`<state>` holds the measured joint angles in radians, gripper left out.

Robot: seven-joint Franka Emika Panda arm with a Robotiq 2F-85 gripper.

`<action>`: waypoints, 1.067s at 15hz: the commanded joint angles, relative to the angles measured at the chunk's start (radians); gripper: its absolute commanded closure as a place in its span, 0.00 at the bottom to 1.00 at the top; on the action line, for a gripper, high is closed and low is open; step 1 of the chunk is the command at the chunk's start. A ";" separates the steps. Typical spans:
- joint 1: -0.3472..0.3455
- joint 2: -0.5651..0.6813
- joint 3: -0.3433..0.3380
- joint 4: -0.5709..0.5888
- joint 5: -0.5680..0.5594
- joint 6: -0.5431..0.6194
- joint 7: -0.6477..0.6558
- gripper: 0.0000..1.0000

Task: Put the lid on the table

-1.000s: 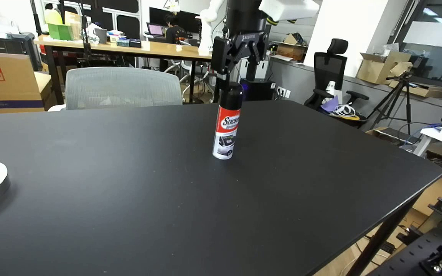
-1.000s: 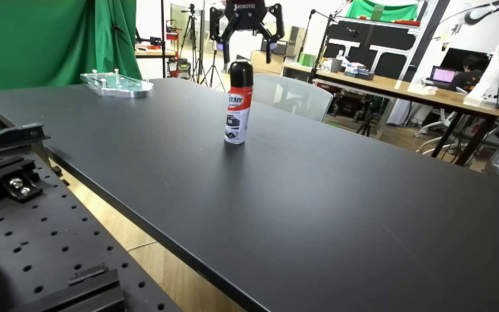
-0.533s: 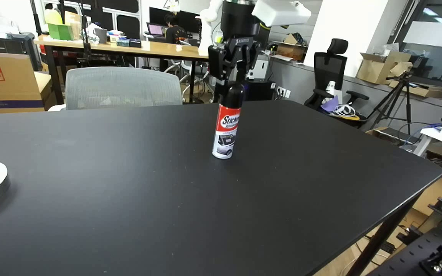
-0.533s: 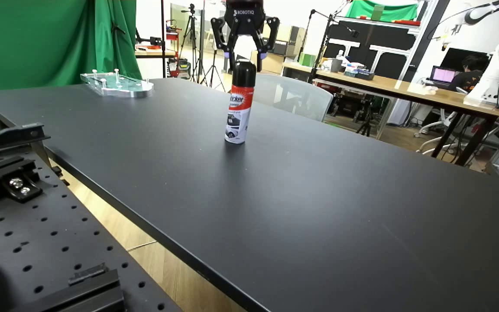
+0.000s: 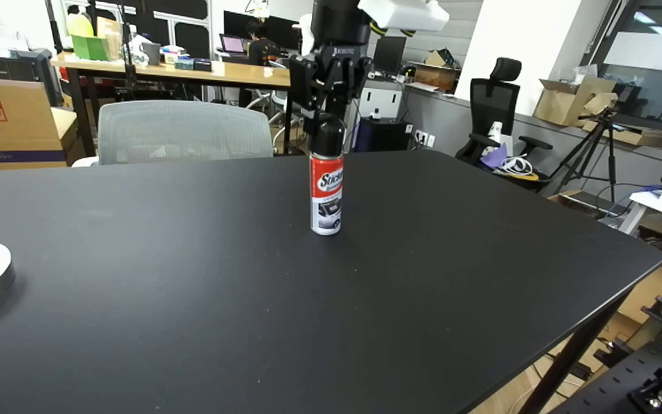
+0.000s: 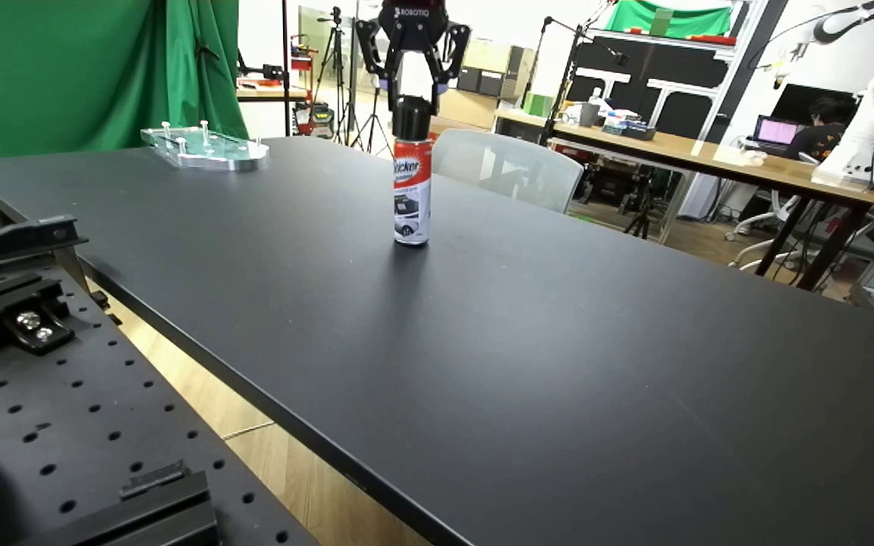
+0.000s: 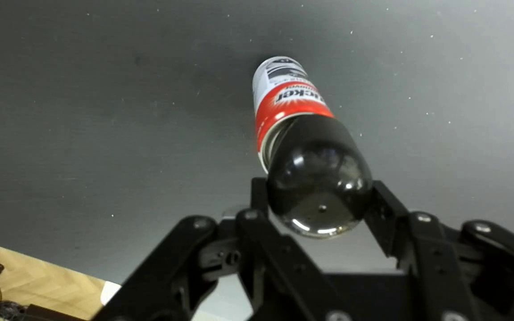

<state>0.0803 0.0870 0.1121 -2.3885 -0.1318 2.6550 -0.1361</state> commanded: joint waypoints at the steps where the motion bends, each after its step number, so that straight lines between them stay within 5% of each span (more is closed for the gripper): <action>1: 0.026 -0.052 0.001 -0.003 -0.038 -0.003 0.050 0.68; 8: 0.040 -0.133 0.007 -0.012 -0.146 0.011 0.164 0.68; 16: 0.057 -0.130 0.041 -0.043 -0.114 0.019 0.150 0.68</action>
<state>0.1249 -0.0355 0.1433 -2.3976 -0.2537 2.6601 -0.0185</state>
